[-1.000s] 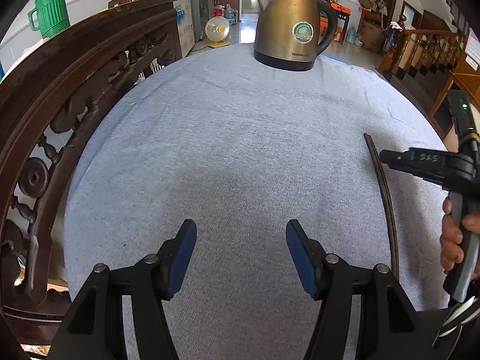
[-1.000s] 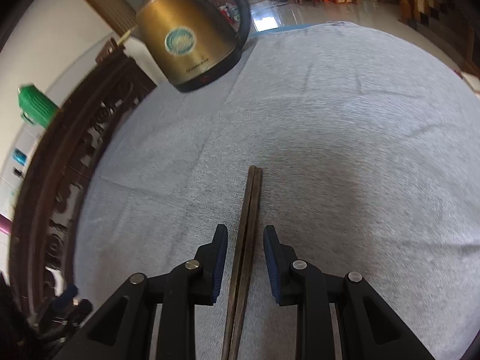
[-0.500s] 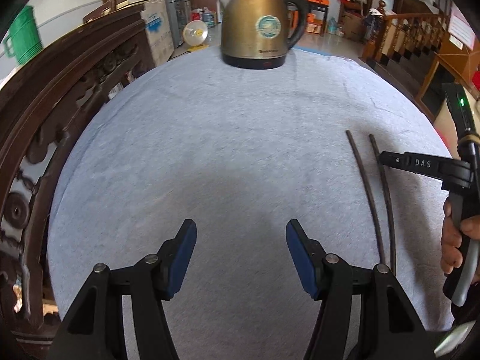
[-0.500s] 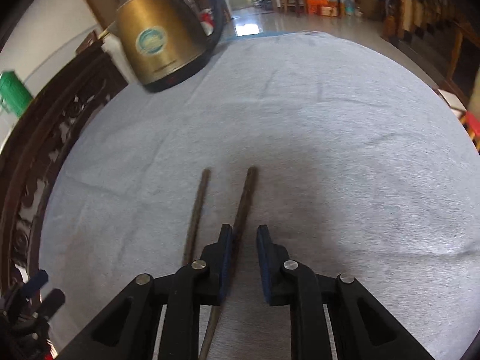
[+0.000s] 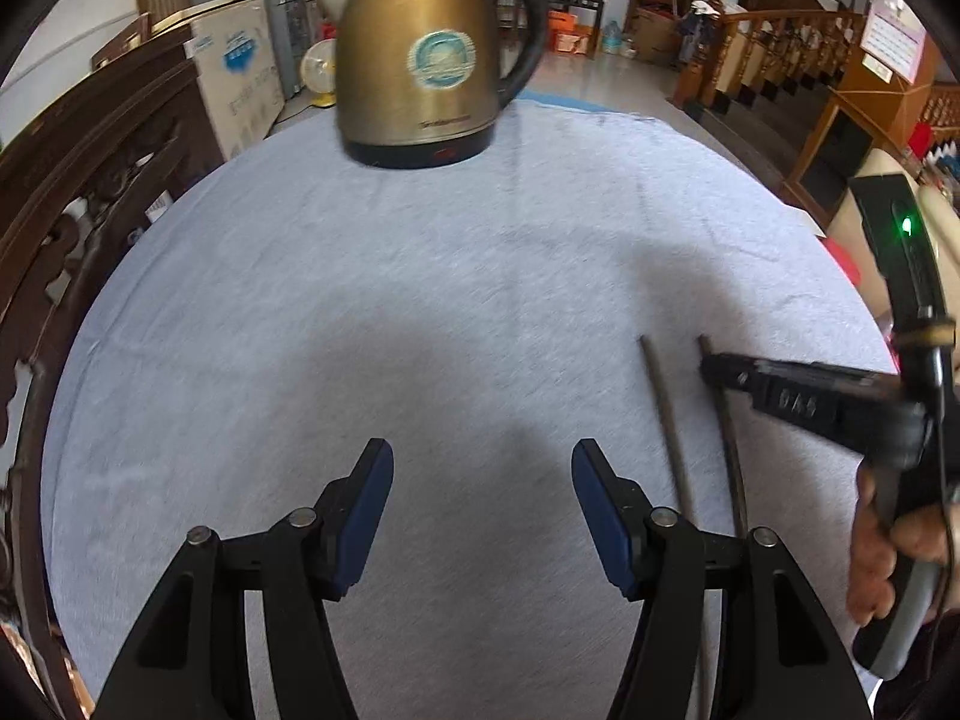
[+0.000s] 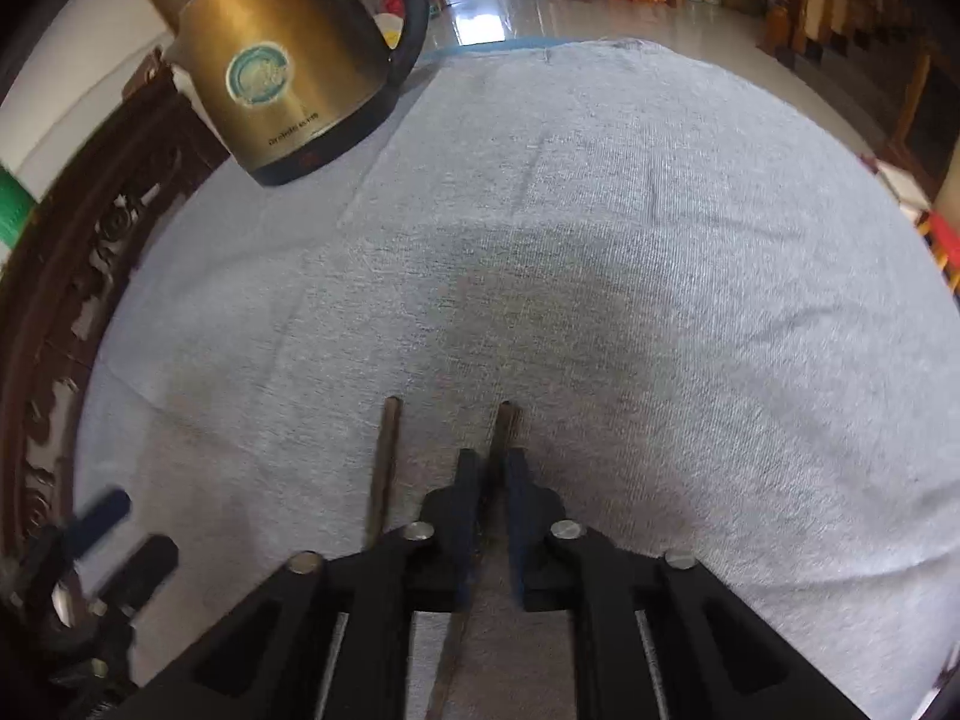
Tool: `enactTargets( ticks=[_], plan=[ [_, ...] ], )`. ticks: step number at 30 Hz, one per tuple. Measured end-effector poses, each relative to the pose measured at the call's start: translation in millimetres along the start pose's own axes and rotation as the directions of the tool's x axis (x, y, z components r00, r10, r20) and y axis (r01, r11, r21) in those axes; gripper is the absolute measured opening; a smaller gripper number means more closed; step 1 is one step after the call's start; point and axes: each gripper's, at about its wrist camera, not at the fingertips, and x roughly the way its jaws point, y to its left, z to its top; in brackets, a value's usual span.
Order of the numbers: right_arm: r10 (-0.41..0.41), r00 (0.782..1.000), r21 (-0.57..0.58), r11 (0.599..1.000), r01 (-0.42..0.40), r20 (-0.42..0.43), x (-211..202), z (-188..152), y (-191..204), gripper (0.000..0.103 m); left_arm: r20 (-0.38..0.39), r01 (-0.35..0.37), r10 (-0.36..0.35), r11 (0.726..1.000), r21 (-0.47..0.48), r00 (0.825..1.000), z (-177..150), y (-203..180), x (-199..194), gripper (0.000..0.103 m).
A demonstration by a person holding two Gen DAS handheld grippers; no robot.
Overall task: Organize utensils
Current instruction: 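Grasp a chopstick with the right tool while the left tool grasps the other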
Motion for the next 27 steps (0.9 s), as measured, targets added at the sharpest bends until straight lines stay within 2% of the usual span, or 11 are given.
enactTargets(
  ticks=[6,8,12,15,17,20,25,27],
  plan=[
    [0.04,0.999,0.013,0.999,-0.041,0.031,-13,-14,-27,0.007,-0.055,0.082,-0.08,0.996,0.035,0.995,18,-26,18,0.062],
    [0.046,0.998,0.003,0.999,-0.046,0.032,-18,-22,-35,0.007,-0.09,0.11,-0.105,0.993,0.046,0.99,22,-36,29,0.058],
    [0.056,0.998,0.003,0.998,-0.056,0.012,-23,-28,-47,0.007,-0.163,0.159,-0.151,0.986,0.041,0.975,26,-53,47,0.058],
    [0.059,0.998,0.0,0.998,-0.059,-0.011,-28,-31,-57,0.007,-0.222,0.146,-0.134,0.989,0.038,0.966,29,-63,60,0.058],
    [0.053,0.997,-0.002,0.999,-0.053,-0.047,-31,-31,-60,0.007,-0.231,0.125,-0.112,0.991,0.044,0.967,34,-67,63,0.058],
    [0.034,0.993,-0.018,0.999,-0.036,-0.116,-29,-24,-62,0.009,-0.287,0.106,-0.092,0.994,0.033,0.953,43,-71,68,0.058],
    [-0.023,0.983,-0.053,0.998,0.014,-0.182,-33,-17,-67,0.009,-0.339,0.061,-0.027,0.994,0.091,0.94,51,-82,78,0.058],
    [-0.02,0.977,-0.07,0.998,0.005,-0.214,-31,-17,-66,0.013,-0.347,0.043,-0.002,0.993,0.11,0.938,54,-87,81,0.058]
  ],
)
